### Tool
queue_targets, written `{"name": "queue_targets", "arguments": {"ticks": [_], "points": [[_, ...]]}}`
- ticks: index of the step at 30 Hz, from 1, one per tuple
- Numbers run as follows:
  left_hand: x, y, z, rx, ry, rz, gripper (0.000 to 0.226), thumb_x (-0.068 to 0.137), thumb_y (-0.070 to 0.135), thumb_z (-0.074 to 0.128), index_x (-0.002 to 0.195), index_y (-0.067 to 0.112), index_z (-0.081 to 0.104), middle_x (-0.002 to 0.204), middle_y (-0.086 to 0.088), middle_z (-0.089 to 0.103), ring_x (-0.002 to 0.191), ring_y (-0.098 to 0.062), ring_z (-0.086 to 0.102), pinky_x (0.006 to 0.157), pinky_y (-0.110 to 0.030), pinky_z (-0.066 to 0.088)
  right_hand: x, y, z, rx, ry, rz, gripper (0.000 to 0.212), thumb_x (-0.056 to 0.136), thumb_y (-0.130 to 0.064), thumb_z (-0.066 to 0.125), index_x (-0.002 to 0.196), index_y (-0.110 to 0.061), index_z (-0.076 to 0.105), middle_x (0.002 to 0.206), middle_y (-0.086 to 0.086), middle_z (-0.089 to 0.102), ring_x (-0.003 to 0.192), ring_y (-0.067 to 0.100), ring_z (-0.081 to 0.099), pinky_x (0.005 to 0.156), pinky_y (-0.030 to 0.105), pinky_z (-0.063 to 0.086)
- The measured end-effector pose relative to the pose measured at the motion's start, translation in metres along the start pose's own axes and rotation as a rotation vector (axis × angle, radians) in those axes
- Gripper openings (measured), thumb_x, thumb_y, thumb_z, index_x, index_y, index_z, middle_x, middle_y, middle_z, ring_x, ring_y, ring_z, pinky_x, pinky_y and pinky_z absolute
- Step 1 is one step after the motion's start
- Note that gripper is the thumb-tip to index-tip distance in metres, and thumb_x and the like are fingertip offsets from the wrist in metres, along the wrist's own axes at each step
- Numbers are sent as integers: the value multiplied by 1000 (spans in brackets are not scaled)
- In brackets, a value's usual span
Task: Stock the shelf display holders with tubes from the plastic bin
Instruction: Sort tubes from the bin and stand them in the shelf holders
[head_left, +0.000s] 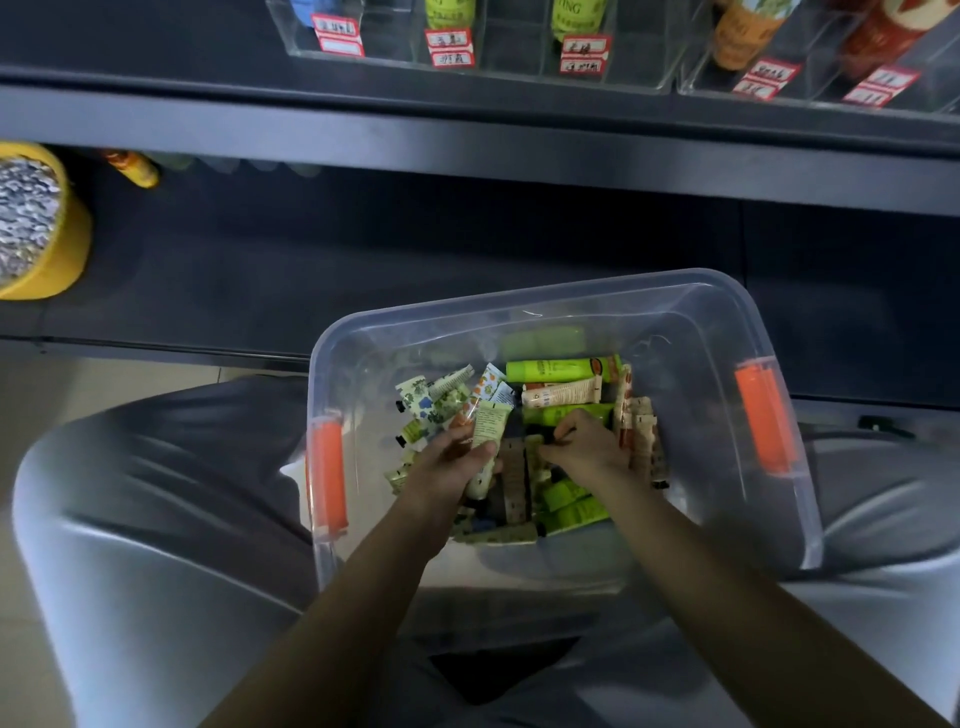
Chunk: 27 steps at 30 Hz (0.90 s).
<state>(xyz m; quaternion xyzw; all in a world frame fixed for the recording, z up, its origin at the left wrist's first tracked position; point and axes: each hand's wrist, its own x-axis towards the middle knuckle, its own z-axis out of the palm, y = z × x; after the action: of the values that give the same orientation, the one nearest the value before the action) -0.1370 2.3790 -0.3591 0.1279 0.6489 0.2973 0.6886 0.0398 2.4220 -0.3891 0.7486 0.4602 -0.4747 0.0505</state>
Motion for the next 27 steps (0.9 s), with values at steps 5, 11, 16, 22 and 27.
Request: {"name": "queue_targets", "arguments": {"ticks": [5, 11, 16, 22, 27], "points": [[-13, 12, 0, -27, -51, 69, 38, 86, 12, 66, 122, 11, 56, 109, -14, 68, 83, -19, 67, 67, -29, 51, -2, -3, 3, -191, 88, -30, 26, 77, -24, 69, 87, -23, 45, 93, -3, 65, 100, 22, 56, 101, 41, 28], [-20, 19, 2, -95, -1, 67, 38, 79, 13, 73, 115, 17, 60, 108, -8, 71, 107, -26, 64, 103, -49, 43, -1, -7, -8, -51, 43, -58, 22, 81, -21, 69, 91, -18, 49, 99, 5, 60, 99, 26, 57, 84, 34, 45], [-37, 34, 6, -235, -9, 42, 31, 82, 11, 68, 112, 11, 61, 111, -13, 69, 105, -30, 64, 100, -52, 44, -22, -23, -37, 520, 119, -133, 27, 82, -9, 70, 107, -11, 59, 101, 4, 61, 97, 18, 58, 84, 27, 44], [-70, 47, -3, -348, -126, 151, 31, 77, 15, 66, 107, 8, 66, 95, -9, 68, 89, -22, 62, 89, -41, 50, -80, -20, -65, 941, 184, -117, 12, 84, -18, 69, 93, -14, 64, 90, 3, 63, 90, 19, 59, 84, 34, 47], [-96, 53, -1, -338, -140, 171, 44, 78, 26, 65, 119, 8, 60, 119, -15, 65, 93, -25, 60, 78, -44, 53, -125, -23, -65, 1226, 103, -125, 8, 87, -7, 60, 84, -12, 55, 80, 7, 57, 76, 15, 57, 77, 25, 48]]}}
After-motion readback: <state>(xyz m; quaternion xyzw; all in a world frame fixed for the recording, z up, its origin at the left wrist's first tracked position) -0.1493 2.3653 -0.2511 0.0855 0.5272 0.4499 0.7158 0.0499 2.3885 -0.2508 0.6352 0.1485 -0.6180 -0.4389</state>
